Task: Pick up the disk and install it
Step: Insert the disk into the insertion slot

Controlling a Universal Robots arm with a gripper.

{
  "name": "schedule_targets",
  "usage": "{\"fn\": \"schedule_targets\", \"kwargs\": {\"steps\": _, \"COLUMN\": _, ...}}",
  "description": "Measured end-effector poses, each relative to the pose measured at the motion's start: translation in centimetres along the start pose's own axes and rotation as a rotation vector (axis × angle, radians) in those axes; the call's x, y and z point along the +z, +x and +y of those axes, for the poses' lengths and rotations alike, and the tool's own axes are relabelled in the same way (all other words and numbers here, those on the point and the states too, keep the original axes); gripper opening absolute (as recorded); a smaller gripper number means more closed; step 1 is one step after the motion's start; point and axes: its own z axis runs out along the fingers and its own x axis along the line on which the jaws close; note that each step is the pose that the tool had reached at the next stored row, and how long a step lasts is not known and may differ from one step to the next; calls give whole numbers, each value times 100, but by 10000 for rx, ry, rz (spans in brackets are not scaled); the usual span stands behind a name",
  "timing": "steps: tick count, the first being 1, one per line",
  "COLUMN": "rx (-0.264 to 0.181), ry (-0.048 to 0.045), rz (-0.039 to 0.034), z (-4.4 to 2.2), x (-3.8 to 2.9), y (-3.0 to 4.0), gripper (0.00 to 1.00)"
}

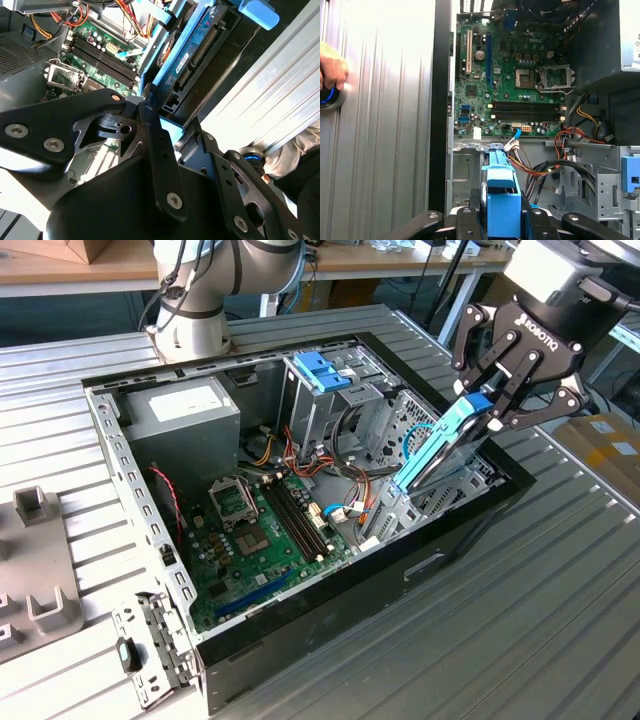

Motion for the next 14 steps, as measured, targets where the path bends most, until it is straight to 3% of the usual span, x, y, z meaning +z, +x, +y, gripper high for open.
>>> {"fn": "schedule_targets", "kwargs": {"steps": 14, "rx": 0, "ry": 0, "rz": 0, "z": -2, "x": 39, "y": 24, "gripper": 37}}
